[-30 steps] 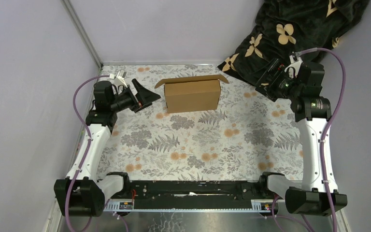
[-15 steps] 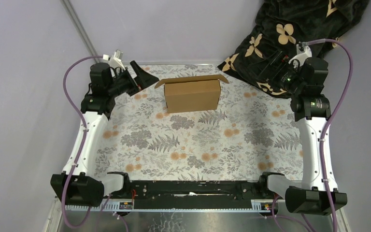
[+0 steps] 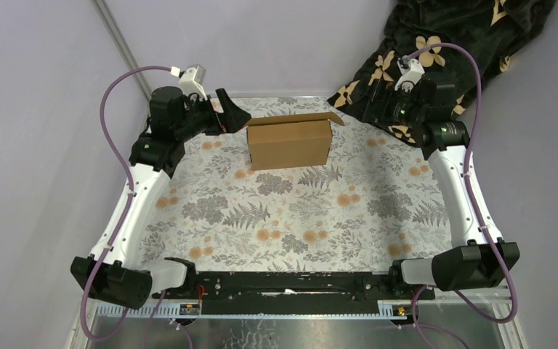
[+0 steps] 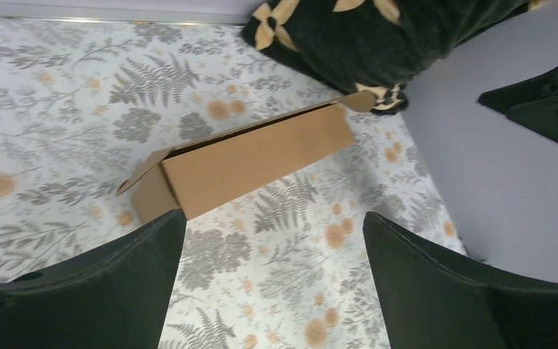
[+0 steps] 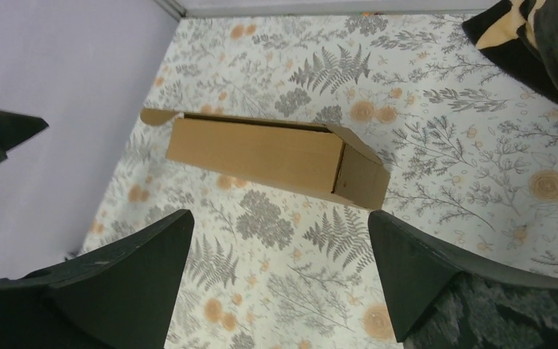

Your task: Fold the paper box

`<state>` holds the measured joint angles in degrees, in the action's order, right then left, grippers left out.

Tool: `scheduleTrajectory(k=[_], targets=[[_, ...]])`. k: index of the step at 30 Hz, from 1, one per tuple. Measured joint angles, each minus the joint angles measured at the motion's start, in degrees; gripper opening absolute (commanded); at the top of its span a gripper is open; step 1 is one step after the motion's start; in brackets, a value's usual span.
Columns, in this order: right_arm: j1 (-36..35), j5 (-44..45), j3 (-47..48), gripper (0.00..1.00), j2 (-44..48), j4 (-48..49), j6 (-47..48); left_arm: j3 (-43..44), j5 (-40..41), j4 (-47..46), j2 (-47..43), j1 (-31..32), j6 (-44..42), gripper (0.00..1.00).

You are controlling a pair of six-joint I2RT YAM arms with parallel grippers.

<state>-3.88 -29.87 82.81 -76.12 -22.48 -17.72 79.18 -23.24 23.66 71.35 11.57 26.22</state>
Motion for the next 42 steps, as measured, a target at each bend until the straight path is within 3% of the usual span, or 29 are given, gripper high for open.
scheduleTrajectory(k=[7,8,10,12,13,14,15,21,28,32,36,39,42], targets=[[-1.97,-0.35,4.17,0.82,-1.20,-5.66,8.96,-2.60,3.82,-0.13,-0.44,0.90,-9.22,0.99],[-2.38,0.37,4.90,0.75,-1.31,-6.12,9.77,-2.60,4.52,-0.15,-0.20,1.27,-10.38,0.99],[-3.54,1.70,5.99,0.77,-1.36,-7.04,11.47,-2.47,6.86,-0.17,0.48,2.16,-12.46,0.99],[-4.83,2.69,6.21,0.71,-1.42,-7.52,12.63,-1.84,10.88,0.02,1.62,3.65,-14.53,0.99],[-5.33,3.13,6.19,0.79,-1.55,-7.74,13.14,-1.22,12.98,0.44,2.29,4.42,-15.39,0.99],[-5.79,3.50,6.12,0.97,-1.86,-7.80,13.46,-0.66,14.93,0.39,3.10,5.05,-15.89,0.99],[-5.97,3.74,5.99,0.99,-2.14,-7.67,13.44,-0.02,16.37,0.33,3.91,5.31,-16.06,0.99],[-6.21,6.10,6.14,1.00,-6.97,-5.62,11.61,5.29,14.16,0.44,7.06,-0.02,-13.44,0.99],[-5.53,15.21,10.21,1.00,-15.52,-2.27,1.46,13.97,13.88,0.22,10.78,-0.09,-12.44,0.99],[-0.68,9.77,10.95,1.00,-16.96,1.29,-3.82,14.01,11.87,0.46,13.14,-0.11,-10.71,0.99],[3.96,8.57,16.79,1.00,-18.88,-0.98,-5.09,14.91,8.94,1.79,16.74,-0.11,-8.24,0.99],[4.31,5.44,23.58,1.00,-21.66,-2.60,-5.25,14.51,6.56,2.19,17.22,-0.11,-7.02,0.99],[3.89,2.64,22.16,1.00,-21.11,-2.32,-5.68,13.62,4.70,2.08,15.91,-0.11,-6.56,0.99]])
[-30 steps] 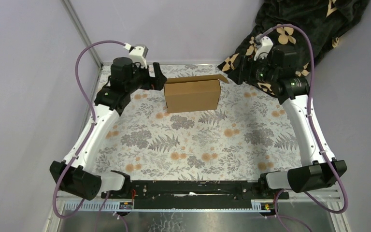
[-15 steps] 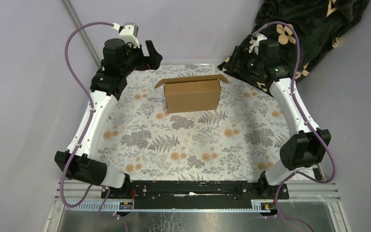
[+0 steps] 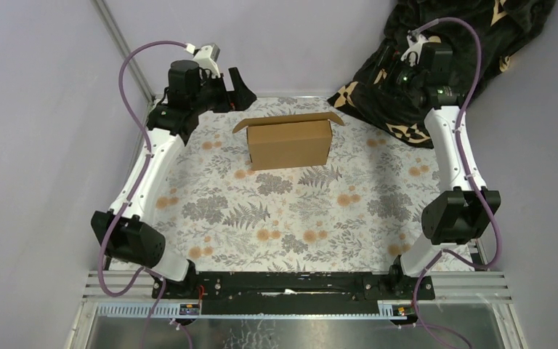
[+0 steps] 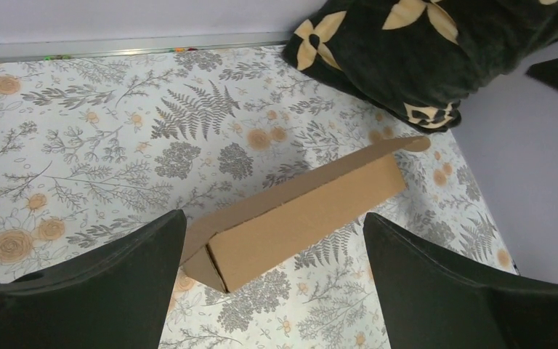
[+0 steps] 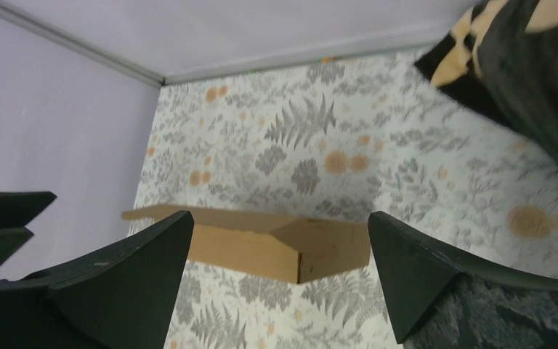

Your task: Fold the paper box

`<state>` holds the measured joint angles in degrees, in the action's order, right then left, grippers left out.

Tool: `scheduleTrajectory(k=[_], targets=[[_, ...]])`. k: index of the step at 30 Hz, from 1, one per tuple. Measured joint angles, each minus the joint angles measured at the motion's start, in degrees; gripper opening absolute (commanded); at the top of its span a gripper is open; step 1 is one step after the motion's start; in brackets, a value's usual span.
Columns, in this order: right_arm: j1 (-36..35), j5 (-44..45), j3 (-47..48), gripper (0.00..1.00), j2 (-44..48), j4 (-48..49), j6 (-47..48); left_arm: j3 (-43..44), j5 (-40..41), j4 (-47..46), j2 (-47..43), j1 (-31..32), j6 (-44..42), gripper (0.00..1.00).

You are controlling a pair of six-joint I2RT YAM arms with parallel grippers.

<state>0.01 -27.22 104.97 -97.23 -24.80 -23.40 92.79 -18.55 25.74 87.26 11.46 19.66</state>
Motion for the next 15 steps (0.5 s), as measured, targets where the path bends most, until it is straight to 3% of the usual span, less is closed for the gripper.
scheduleTrajectory(k=[7,15], targets=[[-0.22,-1.49,-15.52,1.00,4.72,3.67,-2.27,-5.07,-1.16,-0.37,-4.66,0.00,-0.09,0.99],[-0.22,-2.14,-16.39,1.00,5.03,5.81,-0.59,-8.20,-1.33,-0.37,-5.16,-0.11,0.00,0.99]])
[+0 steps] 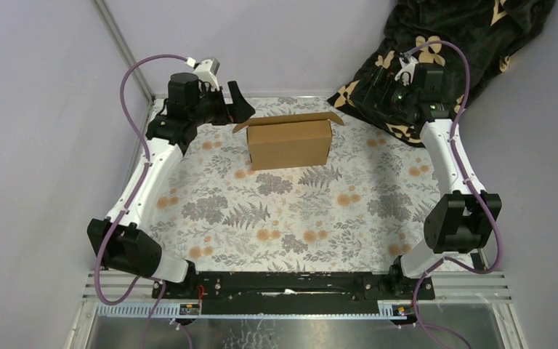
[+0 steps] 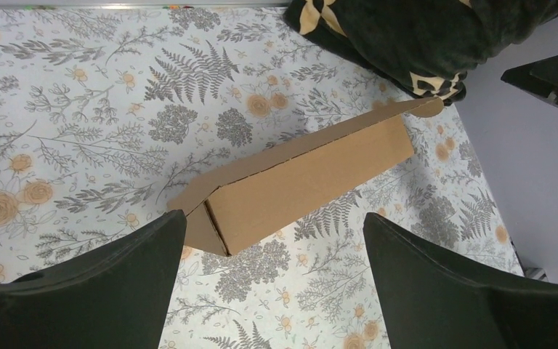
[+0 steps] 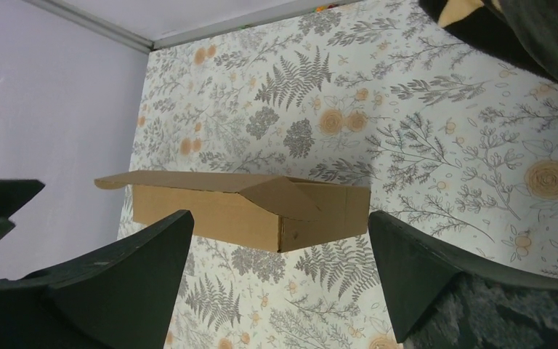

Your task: Fold the paper box

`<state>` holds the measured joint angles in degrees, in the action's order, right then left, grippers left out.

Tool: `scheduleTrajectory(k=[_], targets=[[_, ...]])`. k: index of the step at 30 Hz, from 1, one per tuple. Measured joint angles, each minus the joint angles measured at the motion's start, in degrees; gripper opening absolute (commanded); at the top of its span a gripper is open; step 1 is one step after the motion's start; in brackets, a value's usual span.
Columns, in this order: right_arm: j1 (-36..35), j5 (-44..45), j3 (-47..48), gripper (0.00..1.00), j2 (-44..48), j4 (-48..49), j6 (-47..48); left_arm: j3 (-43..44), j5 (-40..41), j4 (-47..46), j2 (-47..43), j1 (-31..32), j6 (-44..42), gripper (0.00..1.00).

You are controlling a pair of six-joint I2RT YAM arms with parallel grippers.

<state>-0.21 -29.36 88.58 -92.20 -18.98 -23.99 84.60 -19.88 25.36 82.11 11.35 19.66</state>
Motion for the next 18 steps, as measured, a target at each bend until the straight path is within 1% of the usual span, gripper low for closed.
scheduleTrajectory(k=[2,4,6,8,9,10,11,12,14,16,17,18], targets=[[0.00,-1.16,0.07,1.00,0.00,0.20,0.81,0.02,-0.85,0.00,0.55,-0.31,0.26,0.99],[0.00,-2.25,0.02,0.94,0.00,0.52,1.57,0.02,-1.55,-0.02,0.85,-0.74,0.50,0.99],[0.00,-3.26,0.00,0.82,0.00,0.96,2.36,0.02,-1.86,-0.07,0.85,-0.98,0.59,0.99],[-0.04,-4.39,0.02,0.68,0.00,1.84,3.32,0.35,-2.01,-0.07,0.81,-1.18,0.52,0.99],[-0.17,-4.57,0.07,0.67,0.00,1.79,4.00,0.61,-2.01,-0.04,0.81,-1.18,0.37,0.98],[-0.48,-4.61,0.28,0.65,0.00,1.51,5.01,0.98,-2.01,-0.02,0.81,-1.18,0.09,0.96],[-0.94,-4.50,0.46,0.55,-0.11,1.29,6.12,1.27,-1.99,-0.07,0.74,-1.18,-0.22,0.92],[-1.68,-4.07,0.92,0.50,-0.33,0.63,7.67,1.51,-1.97,-0.04,0.68,-1.18,-0.42,0.88],[-3.98,-2.54,2.56,0.51,-1.29,-1.11,11.17,1.57,-1.64,-0.07,0.26,-1.18,-1.22,0.83],[-6.71,-0.28,4.15,0.51,-2.51,-2.64,14.14,1.31,-1.07,-0.26,-0.31,-1.18,-1.64,0.70],[-8.11,0.98,4.42,0.51,-3.06,-3.08,15.69,0.66,-0.72,-0.83,-0.92,-1.18,-2.05,0.65],[-9.22,2.16,4.44,0.51,-3.41,-3.56,16.96,-0.04,-0.57,-1.18,-1.53,-1.18,-2.14,0.65]])
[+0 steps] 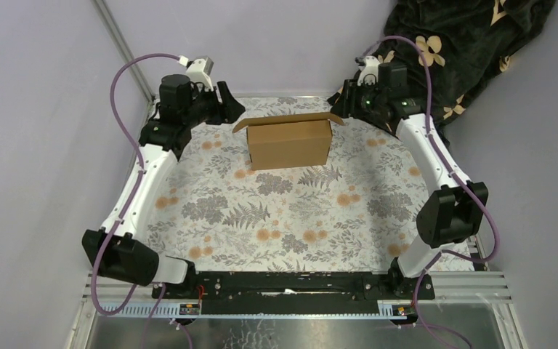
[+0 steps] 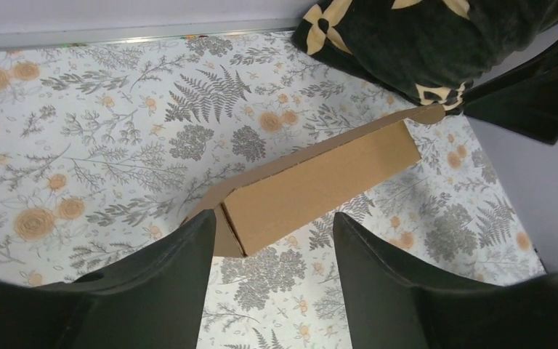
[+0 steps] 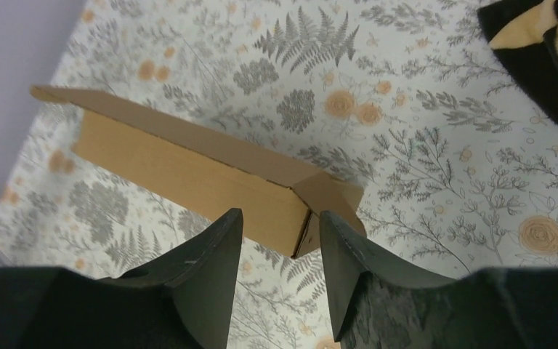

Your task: Fold the paper box

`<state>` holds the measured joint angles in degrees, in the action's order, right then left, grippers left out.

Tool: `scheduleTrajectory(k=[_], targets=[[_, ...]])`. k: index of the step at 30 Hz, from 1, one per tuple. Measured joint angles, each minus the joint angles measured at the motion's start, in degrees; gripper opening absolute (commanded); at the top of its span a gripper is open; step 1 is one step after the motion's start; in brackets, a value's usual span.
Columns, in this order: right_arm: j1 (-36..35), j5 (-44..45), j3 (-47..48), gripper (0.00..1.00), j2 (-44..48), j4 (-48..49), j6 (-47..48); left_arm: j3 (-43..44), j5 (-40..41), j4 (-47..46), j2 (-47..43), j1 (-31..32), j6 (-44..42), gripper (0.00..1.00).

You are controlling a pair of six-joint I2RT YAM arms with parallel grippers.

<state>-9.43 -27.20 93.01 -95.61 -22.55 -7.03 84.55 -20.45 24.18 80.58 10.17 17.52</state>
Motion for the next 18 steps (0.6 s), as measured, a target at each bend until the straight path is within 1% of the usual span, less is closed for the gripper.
scheduleTrajectory(k=[4,8,10,12,15,18], targets=[[-3.08,4.70,-1.49,0.52,-0.11,-0.61,3.52,-4.76,1.09,-2.32,-3.91,0.00,-1.14,0.66],[-3.45,8.63,-5.79,0.52,0.87,1.25,5.22,-8.26,1.62,-4.13,-6.78,0.00,-2.14,0.76],[-3.43,10.16,-7.80,0.51,1.40,1.77,6.08,-9.44,1.64,-4.90,-7.61,0.00,-2.82,0.78],[-3.43,11.02,-8.46,0.49,1.44,2.05,6.75,-10.10,1.64,-5.38,-7.76,0.00,-3.41,0.76],[-3.43,11.39,-8.48,0.48,1.60,2.95,7.30,-10.91,1.68,-5.38,-7.67,0.00,-4.37,0.69],[-3.43,11.34,-8.57,0.46,1.88,4.07,7.45,-11.21,2.27,-5.33,-7.56,0.00,-5.27,0.66]])
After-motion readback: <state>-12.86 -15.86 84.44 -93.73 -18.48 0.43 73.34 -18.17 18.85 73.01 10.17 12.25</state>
